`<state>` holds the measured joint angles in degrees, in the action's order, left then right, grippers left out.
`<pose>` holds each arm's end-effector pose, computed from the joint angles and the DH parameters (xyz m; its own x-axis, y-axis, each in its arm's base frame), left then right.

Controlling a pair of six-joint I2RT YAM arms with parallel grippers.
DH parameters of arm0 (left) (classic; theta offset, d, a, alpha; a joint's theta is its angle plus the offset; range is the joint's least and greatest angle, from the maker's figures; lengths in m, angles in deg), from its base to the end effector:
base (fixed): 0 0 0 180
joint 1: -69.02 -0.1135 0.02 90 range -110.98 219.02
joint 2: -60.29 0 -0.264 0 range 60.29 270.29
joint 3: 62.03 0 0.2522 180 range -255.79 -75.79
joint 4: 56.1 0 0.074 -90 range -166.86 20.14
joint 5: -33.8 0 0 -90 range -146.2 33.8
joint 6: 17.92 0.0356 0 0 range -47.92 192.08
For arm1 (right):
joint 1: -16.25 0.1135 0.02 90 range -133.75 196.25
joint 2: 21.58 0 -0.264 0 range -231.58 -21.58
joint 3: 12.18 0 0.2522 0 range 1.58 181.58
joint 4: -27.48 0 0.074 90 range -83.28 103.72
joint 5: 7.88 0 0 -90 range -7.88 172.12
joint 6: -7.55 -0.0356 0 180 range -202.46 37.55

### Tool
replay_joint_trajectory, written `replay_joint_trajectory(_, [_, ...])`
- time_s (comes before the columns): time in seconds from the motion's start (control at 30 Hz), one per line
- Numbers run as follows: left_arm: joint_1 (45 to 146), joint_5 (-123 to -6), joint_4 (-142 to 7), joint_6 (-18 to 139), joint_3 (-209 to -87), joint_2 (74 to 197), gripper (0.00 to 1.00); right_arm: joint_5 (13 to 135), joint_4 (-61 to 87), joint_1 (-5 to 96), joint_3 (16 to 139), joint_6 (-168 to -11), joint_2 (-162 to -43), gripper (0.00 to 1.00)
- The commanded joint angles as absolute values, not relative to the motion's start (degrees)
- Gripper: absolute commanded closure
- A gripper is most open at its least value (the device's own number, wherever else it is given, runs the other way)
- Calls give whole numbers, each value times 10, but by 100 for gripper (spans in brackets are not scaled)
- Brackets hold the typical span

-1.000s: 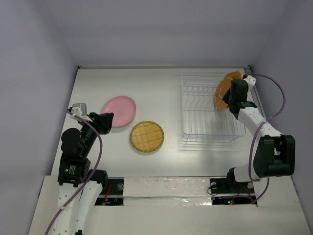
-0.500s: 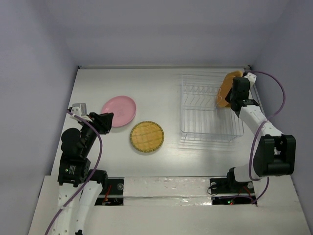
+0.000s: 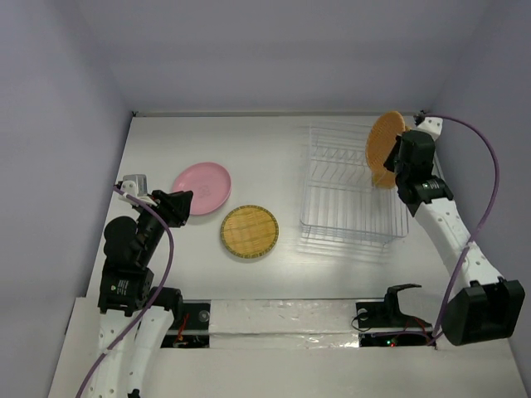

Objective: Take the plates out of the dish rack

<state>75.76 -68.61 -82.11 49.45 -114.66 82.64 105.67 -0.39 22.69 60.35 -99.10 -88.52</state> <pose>0.1005 -0.0196 0.3492 -0.0577 -0.3716 -0.9266 0.3307 0.8686 -0.3689 0.2662 0.0157 0.3405 -0.2851 0.2321 -0.9299 0.3614 0.9246 0.1200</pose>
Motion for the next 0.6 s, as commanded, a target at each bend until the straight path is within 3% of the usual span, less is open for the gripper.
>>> replay_joint_trajectory(0.0, [755,-688,-794,498,-1142,832,75,1011,20,265,652,-985,-845,100])
replay_joint_trajectory(0.17, [750,-689,-793,498,-1142,834,75,889,40,338,649,-1004,-847,100])
replay_joint_trajectory(0.27, [750,-689,-793,498,-1142,836,75,756,58,385,643,-1013,-883,100])
replay_joint_trajectory(0.57, [750,-693,-792,498,-1141,838,75,620,130,505,602,-1064,-979,100])
